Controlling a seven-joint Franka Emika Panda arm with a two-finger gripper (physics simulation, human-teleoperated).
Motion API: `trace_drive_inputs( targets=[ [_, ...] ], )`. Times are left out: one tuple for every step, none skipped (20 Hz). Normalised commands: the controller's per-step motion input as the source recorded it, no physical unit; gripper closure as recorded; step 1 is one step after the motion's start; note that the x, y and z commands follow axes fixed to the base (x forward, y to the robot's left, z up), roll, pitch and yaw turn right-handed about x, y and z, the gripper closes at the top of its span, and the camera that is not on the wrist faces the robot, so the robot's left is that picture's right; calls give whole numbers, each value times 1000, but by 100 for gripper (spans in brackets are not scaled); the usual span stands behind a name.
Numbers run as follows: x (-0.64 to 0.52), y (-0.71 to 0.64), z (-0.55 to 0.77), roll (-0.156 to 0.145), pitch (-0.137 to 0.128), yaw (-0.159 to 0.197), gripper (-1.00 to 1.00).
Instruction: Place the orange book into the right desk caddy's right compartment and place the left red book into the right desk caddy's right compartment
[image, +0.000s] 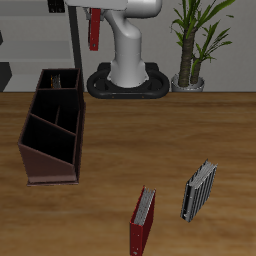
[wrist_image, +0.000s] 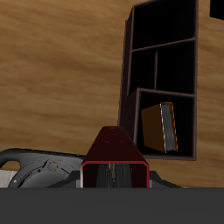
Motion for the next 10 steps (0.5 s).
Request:
trace_drive_inputs(
  targets=[
    [0,0,0,0,0,0,100],
    [124,-290,-79,92,20,17,100],
    [271,-628,-214,60,91,67,100],
    [58,-256,-103,-76,-5,49,100],
    [130,-173,-199,119,48,98,100],
    [130,-458,-150,34,85,14,100],
    [56,-374,-75,-160,-69,80,100],
    [86,-160,-183,164,76,68,100],
    [11,-554,32,-119,-28,50,100],
    [-28,100,-33,0,0,0,100]
  ],
)
